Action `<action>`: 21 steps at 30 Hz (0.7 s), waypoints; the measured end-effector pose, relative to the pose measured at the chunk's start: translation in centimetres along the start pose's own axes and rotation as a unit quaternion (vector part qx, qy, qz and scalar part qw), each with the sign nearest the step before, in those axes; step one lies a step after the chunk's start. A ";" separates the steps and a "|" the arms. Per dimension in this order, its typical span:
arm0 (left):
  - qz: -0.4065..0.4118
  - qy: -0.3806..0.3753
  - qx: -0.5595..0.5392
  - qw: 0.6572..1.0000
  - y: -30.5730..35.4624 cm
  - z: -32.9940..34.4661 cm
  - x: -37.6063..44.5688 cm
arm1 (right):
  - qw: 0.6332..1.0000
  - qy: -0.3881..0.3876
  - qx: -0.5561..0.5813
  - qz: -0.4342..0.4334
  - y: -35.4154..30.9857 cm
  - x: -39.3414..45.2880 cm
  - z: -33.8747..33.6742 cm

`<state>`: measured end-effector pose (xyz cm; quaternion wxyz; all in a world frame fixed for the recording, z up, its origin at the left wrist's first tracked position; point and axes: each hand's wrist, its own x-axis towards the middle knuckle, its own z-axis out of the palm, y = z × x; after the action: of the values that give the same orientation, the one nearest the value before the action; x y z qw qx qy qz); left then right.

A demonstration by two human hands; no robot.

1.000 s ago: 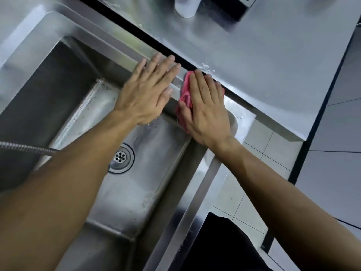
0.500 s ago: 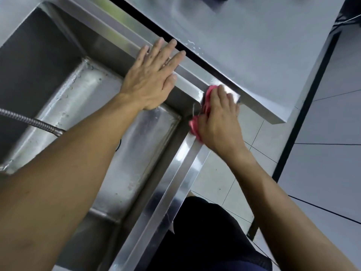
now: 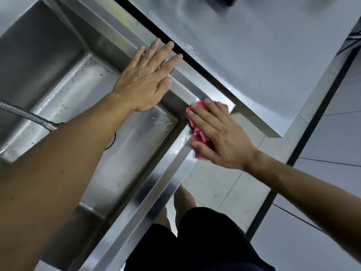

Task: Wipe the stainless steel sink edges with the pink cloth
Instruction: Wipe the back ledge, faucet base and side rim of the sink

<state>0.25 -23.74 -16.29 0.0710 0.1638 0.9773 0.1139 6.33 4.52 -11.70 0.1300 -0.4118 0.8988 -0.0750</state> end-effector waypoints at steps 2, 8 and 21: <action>-0.007 0.000 0.004 1.000 0.2 -0.1 -0.1 | 0.999 0.000 -0.016 -0.050 2.9 1.3 -0.7; -0.033 0.002 0.011 0.999 1.1 0.0 -0.3 | 0.996 0.072 -0.006 0.045 1.7 3.1 0.5; -0.050 0.002 0.014 0.999 1.8 -0.3 -0.7 | 0.992 0.119 0.032 -0.041 4.1 3.3 0.4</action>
<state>1.44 -22.36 -15.48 0.0722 0.1159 0.9859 0.0971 1.40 4.70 -13.61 0.0323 -0.4318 0.8876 -0.1572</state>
